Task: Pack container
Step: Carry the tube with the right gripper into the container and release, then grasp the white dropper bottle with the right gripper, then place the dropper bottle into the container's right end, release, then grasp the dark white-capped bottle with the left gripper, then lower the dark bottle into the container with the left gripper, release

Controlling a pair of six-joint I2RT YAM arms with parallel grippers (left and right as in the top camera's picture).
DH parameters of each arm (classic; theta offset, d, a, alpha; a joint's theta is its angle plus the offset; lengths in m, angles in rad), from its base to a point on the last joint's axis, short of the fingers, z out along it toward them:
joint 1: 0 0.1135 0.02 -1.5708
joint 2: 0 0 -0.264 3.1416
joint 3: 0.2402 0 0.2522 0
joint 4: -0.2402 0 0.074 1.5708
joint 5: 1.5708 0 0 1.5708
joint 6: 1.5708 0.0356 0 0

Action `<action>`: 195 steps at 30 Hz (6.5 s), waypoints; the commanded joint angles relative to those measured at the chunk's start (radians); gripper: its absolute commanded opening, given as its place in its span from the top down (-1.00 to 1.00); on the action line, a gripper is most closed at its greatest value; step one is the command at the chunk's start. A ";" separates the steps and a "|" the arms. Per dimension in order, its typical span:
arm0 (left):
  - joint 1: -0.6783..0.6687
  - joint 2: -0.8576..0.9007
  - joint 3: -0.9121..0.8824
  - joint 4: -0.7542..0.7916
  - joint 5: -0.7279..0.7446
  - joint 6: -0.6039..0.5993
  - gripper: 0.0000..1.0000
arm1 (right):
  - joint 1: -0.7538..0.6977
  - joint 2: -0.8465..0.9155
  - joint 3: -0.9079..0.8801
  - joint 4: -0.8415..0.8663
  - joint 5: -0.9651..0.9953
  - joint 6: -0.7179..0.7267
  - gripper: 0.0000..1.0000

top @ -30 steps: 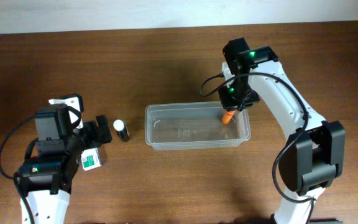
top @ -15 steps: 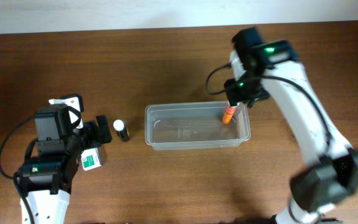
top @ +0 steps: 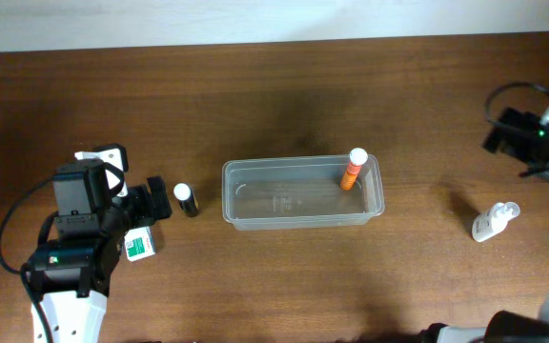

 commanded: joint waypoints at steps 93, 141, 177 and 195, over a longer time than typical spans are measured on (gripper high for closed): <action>-0.002 0.002 0.023 -0.001 -0.007 0.006 -0.99 | 0.593 0.102 -0.187 0.013 -0.184 -0.120 0.83; -0.003 0.230 0.023 0.011 -0.002 -0.003 -0.99 | 0.214 -0.035 -0.155 0.134 -0.040 -0.114 -0.97; -0.123 0.514 0.023 0.127 0.015 -0.134 -0.37 | 0.187 0.146 -0.156 0.122 -0.066 -0.121 -0.98; -0.171 0.489 0.151 0.061 0.015 -0.133 0.71 | 0.187 0.146 -0.156 0.114 -0.066 -0.121 -0.97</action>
